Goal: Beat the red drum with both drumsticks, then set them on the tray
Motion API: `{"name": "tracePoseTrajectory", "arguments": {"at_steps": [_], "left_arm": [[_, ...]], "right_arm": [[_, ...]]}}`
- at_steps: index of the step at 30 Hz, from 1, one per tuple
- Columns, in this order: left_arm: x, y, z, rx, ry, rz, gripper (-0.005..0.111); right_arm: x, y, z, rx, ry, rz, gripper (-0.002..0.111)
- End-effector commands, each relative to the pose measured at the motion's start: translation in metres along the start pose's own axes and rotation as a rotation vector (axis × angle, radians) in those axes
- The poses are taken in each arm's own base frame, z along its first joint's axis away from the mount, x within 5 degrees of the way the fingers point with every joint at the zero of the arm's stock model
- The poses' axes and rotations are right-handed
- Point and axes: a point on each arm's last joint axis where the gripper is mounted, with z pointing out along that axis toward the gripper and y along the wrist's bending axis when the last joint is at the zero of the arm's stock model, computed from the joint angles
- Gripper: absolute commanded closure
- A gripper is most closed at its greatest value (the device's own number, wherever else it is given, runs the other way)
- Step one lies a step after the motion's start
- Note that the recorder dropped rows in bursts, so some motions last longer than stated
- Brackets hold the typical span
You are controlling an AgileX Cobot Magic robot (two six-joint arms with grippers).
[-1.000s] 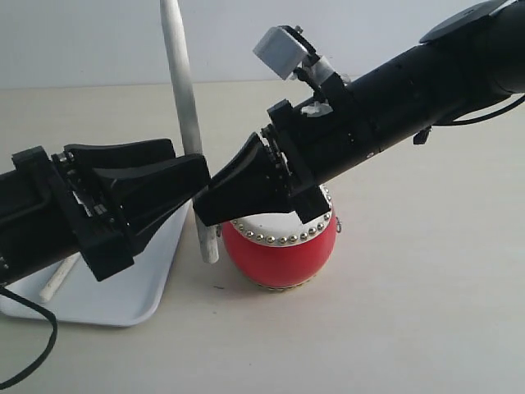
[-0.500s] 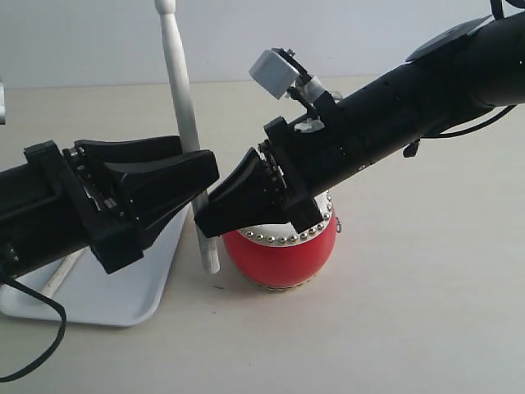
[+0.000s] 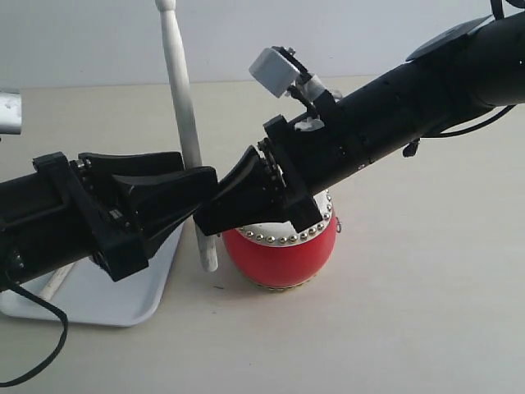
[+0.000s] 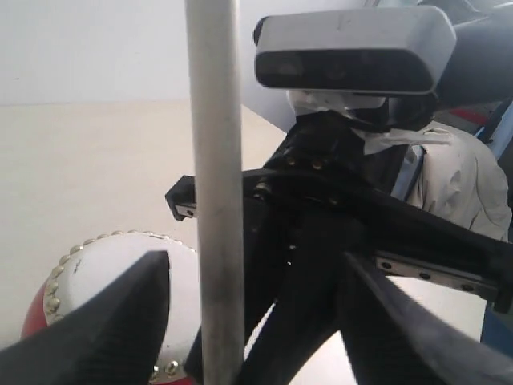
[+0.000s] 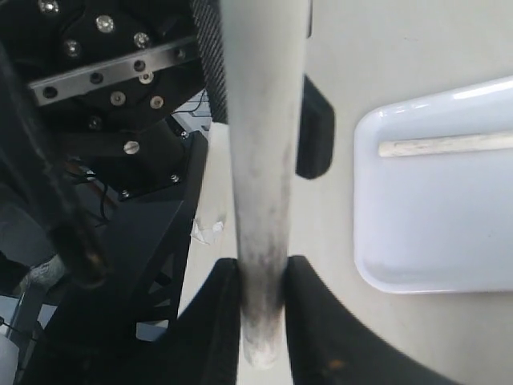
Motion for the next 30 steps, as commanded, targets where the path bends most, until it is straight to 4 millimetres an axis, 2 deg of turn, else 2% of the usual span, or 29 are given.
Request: {"name": "tracePoseTrajectory", "arguments": {"at_steps": [1,3,4,5,6,8,11,13,15,16,21,27,28,30], "left_arm": [[0.0,-0.001,0.002,0.004,0.006,-0.003,0.049],[0.0,-0.001,0.002,0.004,0.006,-0.003,0.057],[0.0,-0.001,0.002,0.004,0.006,-0.003,0.07],[0.0,-0.001,0.002,0.004,0.006,-0.003,0.075],[0.0,-0.001,0.002,0.004,0.006,-0.012,0.085],[0.0,-0.001,0.002,0.004,0.006,-0.021,0.092],[0.0,-0.001,0.002,0.003,0.007,-0.023,0.087],[0.0,-0.001,0.002,0.003,0.007,-0.025,0.064],[0.0,-0.001,0.002,0.005,0.009,-0.029,0.048],[0.0,-0.001,0.002,0.005,0.009,-0.032,0.044],[0.001,-0.001,0.002,0.0,0.014,-0.045,0.058],[0.001,-0.001,0.002,0.005,0.019,-0.048,0.06],[0.001,-0.001,0.002,0.003,0.021,-0.055,0.063],[0.002,0.0,0.002,-0.005,0.03,-0.059,0.079]], "right_arm": [[-0.002,0.002,0.0,-0.01,-0.01,-0.023,0.108],[-0.001,0.002,0.0,-0.01,-0.004,-0.026,0.108],[-0.001,0.002,0.0,-0.011,-0.002,-0.034,0.108],[-0.001,0.002,0.0,-0.011,-0.002,-0.034,0.108],[-0.001,0.002,0.0,-0.011,0.0,-0.034,0.108],[-0.001,0.002,0.0,-0.011,0.0,-0.034,0.108],[-0.001,0.002,0.0,-0.011,0.0,-0.034,0.108],[-0.001,0.002,0.0,-0.011,0.0,-0.039,0.108],[-0.001,0.002,0.0,-0.011,0.0,-0.046,0.108],[-0.001,0.002,0.0,-0.011,0.0,-0.046,0.108],[-0.002,0.006,0.006,-0.028,0.009,-0.059,0.108],[-0.005,0.019,0.026,-0.088,0.031,-0.123,0.108],[-0.006,0.019,0.026,-0.087,0.029,-0.124,0.108],[-0.006,0.019,0.026,-0.085,0.023,-0.122,0.108]]}}
